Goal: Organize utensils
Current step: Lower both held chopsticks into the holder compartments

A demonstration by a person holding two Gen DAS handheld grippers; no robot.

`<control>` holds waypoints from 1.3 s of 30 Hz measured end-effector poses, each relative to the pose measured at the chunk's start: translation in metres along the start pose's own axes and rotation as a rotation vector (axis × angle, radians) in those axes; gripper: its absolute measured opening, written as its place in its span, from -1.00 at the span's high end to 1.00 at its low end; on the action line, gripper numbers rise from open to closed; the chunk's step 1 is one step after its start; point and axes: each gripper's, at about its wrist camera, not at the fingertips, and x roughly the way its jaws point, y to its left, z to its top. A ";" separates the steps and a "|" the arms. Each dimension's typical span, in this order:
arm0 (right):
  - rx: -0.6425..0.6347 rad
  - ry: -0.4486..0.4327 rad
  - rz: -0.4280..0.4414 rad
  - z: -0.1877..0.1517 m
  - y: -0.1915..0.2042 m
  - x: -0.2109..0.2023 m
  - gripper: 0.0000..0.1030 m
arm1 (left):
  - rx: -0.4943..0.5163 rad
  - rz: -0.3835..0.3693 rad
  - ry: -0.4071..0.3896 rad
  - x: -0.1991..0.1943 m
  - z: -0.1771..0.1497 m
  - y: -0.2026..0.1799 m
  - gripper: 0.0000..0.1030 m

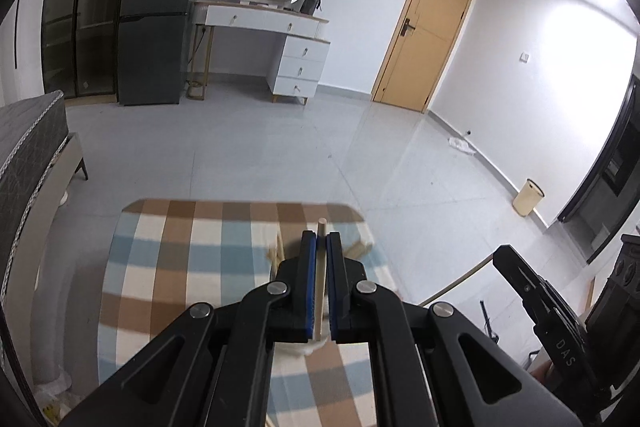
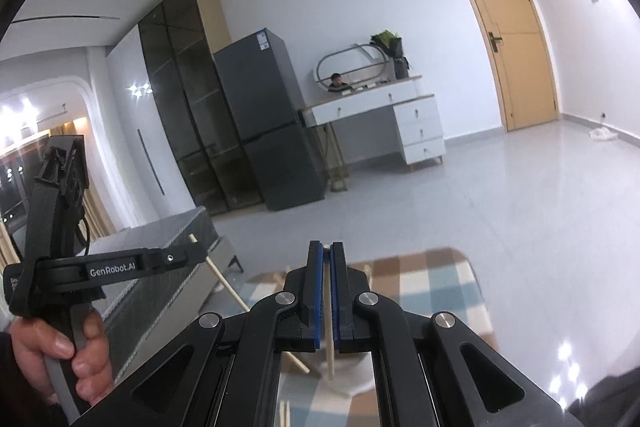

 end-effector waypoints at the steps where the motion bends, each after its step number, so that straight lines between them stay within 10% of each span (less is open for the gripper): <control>1: 0.004 -0.006 0.002 0.007 -0.002 0.004 0.95 | 0.002 -0.001 -0.004 0.002 0.005 0.000 0.99; 14: -0.034 -0.035 0.037 0.049 0.003 0.066 0.95 | 0.046 0.016 -0.022 0.050 0.044 0.010 0.99; 34: 0.011 0.104 0.050 0.003 -0.020 0.101 0.88 | 0.104 0.017 0.114 0.083 0.023 0.013 0.97; 36: 0.011 0.143 0.042 -0.006 -0.022 0.104 0.88 | 0.131 0.046 0.134 0.086 0.019 0.009 0.84; 39: 0.044 0.199 0.042 -0.019 -0.027 0.105 0.88 | 0.118 0.064 0.140 0.081 0.015 0.012 0.09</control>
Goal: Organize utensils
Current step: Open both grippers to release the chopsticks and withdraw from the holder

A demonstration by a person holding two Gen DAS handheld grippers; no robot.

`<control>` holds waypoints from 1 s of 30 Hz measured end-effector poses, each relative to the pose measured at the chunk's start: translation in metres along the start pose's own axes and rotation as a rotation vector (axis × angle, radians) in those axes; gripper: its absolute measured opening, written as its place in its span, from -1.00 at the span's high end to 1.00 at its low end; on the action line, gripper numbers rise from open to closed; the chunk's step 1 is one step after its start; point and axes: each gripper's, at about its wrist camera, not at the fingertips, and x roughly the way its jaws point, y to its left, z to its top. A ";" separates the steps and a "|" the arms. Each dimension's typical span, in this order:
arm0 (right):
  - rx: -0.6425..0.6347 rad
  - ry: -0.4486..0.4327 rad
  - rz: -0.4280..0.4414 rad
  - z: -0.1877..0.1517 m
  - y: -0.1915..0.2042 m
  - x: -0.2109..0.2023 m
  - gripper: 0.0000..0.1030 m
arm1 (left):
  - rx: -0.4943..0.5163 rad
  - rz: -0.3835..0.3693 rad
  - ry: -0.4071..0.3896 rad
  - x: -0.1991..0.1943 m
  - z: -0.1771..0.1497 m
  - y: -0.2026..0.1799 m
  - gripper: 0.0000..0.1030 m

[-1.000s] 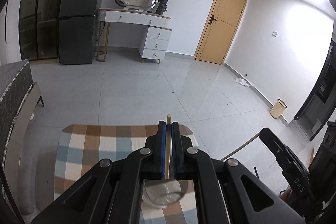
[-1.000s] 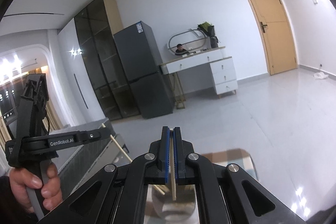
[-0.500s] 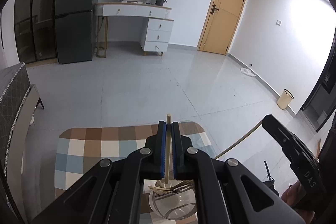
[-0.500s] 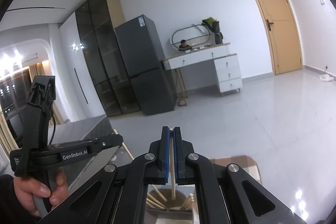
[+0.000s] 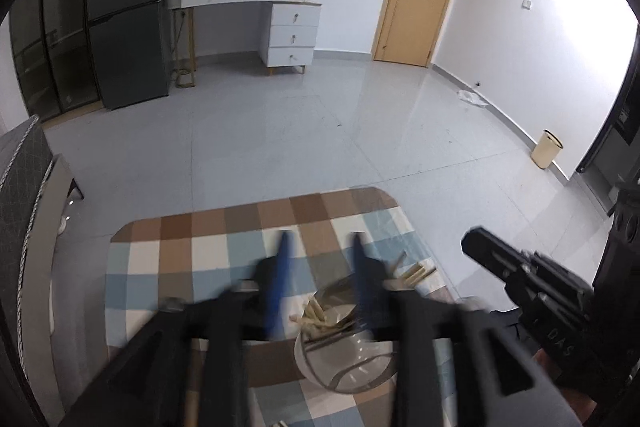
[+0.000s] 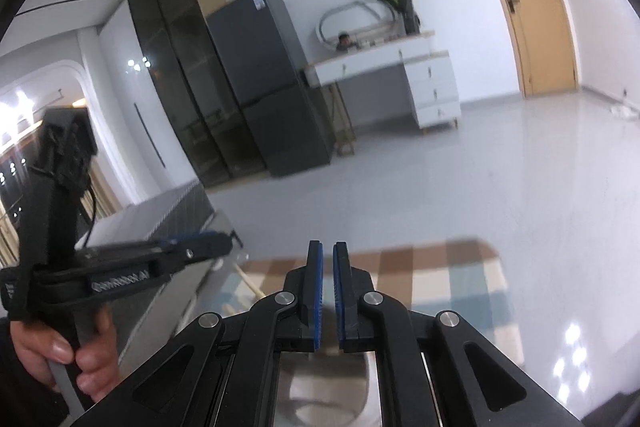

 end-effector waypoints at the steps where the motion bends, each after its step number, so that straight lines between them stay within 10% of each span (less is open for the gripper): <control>1: 0.007 0.009 -0.008 -0.002 -0.002 0.000 0.87 | -0.017 0.005 -0.012 -0.004 -0.002 0.003 -0.18; 30: -0.043 -0.164 0.011 -0.054 0.070 -0.117 -0.97 | -0.133 0.190 -0.172 -0.110 -0.084 0.016 -0.72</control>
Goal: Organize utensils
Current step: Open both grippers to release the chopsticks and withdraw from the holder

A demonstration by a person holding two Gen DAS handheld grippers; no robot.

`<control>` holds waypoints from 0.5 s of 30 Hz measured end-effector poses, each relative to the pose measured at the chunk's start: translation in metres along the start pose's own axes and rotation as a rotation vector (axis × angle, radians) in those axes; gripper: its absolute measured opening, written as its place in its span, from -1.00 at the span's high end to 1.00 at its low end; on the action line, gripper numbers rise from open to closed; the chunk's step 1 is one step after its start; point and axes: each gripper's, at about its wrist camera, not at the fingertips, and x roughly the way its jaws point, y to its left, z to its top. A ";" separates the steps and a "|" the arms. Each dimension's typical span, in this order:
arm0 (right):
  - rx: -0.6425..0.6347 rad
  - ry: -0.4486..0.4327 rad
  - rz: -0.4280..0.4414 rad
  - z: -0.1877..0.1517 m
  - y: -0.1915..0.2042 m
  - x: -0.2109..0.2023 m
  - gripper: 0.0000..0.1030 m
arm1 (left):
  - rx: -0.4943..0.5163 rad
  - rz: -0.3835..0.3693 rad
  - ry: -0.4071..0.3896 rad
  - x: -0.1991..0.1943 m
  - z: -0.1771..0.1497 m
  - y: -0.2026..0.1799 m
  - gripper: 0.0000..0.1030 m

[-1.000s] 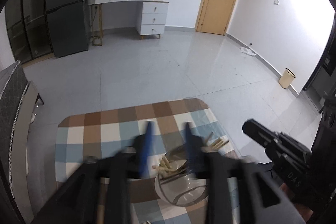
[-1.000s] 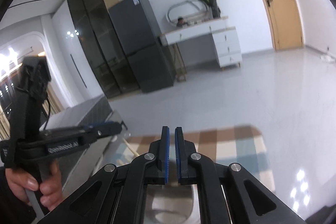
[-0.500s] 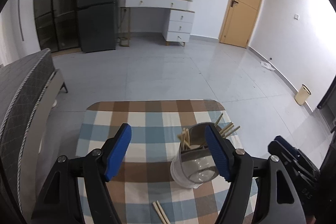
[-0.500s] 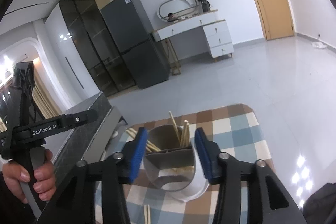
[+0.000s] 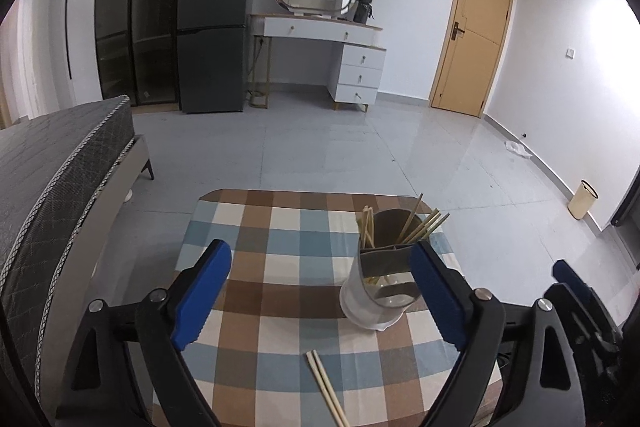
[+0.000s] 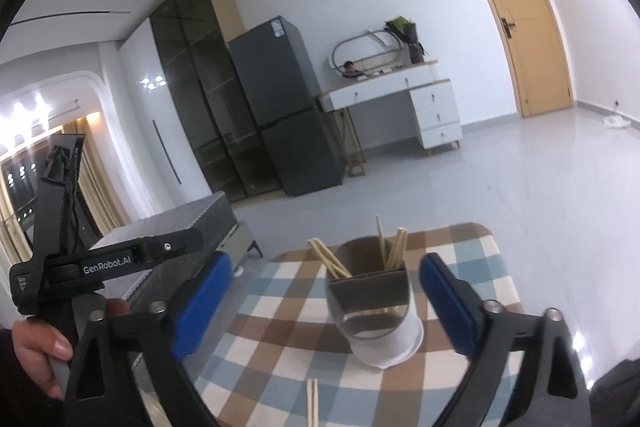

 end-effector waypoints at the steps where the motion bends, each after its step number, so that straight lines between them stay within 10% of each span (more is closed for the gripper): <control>1: 0.005 -0.012 -0.006 -0.002 0.002 -0.003 -0.98 | -0.001 0.005 -0.004 -0.004 -0.004 0.002 -0.73; 15: -0.126 -0.018 -0.074 -0.040 0.031 -0.008 -1.00 | -0.066 0.089 -0.044 -0.012 -0.049 0.031 -0.78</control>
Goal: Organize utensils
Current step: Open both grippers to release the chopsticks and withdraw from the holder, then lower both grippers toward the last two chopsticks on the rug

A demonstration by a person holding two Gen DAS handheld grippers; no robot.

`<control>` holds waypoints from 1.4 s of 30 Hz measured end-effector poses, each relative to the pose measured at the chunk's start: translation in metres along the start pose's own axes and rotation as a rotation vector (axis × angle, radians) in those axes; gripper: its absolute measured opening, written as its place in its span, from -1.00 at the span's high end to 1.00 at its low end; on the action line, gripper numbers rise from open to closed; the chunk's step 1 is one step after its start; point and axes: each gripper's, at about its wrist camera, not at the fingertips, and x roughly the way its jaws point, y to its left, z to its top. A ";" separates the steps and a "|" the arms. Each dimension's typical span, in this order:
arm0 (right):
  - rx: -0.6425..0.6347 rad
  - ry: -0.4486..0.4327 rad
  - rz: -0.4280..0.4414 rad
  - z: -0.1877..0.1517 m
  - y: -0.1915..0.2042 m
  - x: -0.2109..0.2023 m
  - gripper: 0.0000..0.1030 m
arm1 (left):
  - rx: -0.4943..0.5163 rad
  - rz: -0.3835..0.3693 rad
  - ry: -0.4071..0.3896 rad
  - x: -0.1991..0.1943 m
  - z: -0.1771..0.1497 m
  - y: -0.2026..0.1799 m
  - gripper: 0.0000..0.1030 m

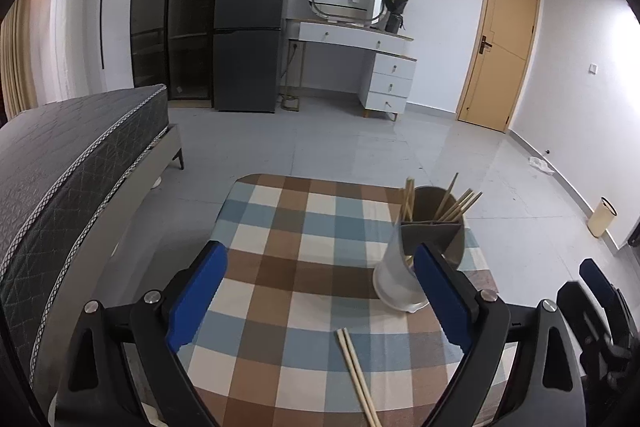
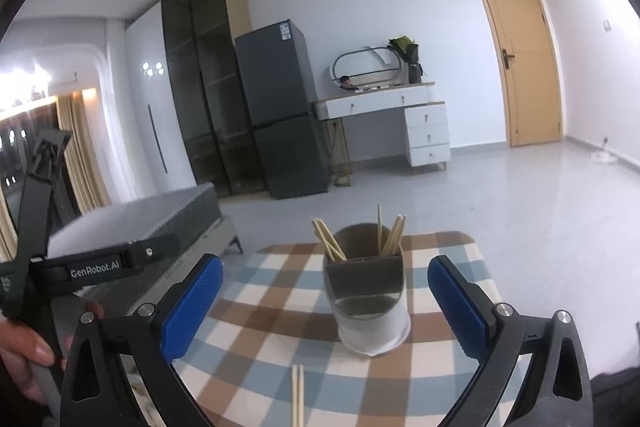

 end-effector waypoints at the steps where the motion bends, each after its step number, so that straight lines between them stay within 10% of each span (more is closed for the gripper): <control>1: -0.005 0.013 0.003 -0.003 0.002 0.002 -1.00 | -0.004 -0.001 0.000 0.001 -0.002 0.001 -0.78; 19: -0.053 0.206 -0.008 -0.056 0.004 0.033 -1.00 | -0.076 0.057 0.098 0.049 -0.056 0.024 -0.78; 33: -0.143 0.586 0.022 -0.105 0.020 0.110 -0.97 | -0.174 0.106 0.246 0.091 -0.063 0.053 -0.78; 42: -0.172 0.793 0.033 -0.135 0.021 0.176 -0.39 | -0.293 0.111 0.347 0.108 -0.065 0.085 -0.78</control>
